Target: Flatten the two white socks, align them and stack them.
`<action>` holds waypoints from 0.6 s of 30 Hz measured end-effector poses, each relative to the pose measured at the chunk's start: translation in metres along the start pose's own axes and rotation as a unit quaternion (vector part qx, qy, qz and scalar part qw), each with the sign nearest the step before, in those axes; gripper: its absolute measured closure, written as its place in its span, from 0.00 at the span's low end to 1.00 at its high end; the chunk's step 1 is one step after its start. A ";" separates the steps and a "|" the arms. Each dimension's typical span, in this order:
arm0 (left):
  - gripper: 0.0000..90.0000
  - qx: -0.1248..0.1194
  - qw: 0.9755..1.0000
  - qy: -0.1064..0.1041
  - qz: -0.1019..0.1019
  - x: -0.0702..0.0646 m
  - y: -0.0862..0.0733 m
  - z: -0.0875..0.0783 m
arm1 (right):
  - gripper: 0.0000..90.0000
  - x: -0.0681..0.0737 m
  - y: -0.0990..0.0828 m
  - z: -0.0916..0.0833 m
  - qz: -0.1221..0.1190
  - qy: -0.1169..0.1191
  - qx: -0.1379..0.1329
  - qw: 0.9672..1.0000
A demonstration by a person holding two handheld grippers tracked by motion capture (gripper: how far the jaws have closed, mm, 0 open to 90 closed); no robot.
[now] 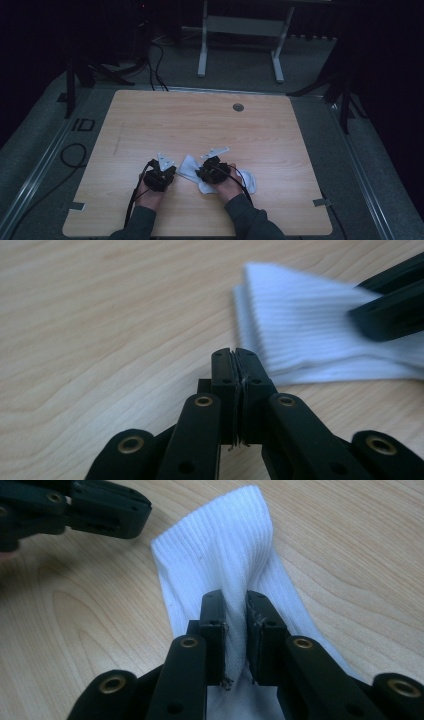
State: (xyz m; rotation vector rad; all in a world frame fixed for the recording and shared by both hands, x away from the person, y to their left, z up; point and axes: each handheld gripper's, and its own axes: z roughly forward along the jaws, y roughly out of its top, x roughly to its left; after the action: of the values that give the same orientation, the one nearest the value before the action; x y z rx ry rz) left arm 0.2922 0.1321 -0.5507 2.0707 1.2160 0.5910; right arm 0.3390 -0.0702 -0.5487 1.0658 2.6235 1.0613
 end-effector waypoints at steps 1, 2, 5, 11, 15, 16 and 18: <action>0.98 -0.004 1.000 -0.003 0.002 -0.001 0.001 0.000 | 0.88 0.000 0.000 0.000 -0.001 -0.001 0.001 1.000; 0.98 -0.004 1.000 -0.003 0.002 -0.001 0.001 0.000 | 0.88 0.000 0.000 0.000 -0.001 -0.001 0.001 1.000; 0.99 -0.011 0.999 -0.020 0.029 -0.015 0.006 0.003 | 0.88 0.001 0.001 0.002 -0.006 -0.002 0.006 1.000; 0.99 0.005 0.998 -0.017 0.059 -0.028 0.012 0.019 | 0.88 0.002 0.002 0.002 -0.015 -0.002 0.010 1.000; 0.99 0.010 0.999 -0.022 0.048 -0.024 0.012 0.019 | 0.86 0.001 0.003 0.002 -0.018 0.002 0.013 1.000; 1.00 0.011 0.999 -0.021 0.043 -0.024 0.012 0.019 | 0.75 0.001 0.003 0.000 -0.016 0.014 0.014 1.000; 1.00 0.011 0.999 -0.022 0.039 -0.023 0.011 0.019 | 0.70 0.001 0.003 -0.005 -0.021 0.010 0.012 1.000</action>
State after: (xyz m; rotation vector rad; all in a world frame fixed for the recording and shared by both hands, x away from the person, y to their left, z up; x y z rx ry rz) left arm 0.3006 0.1019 -0.5565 2.1462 1.1265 0.5671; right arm 0.3379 -0.0708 -0.5425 1.0045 2.6682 1.0396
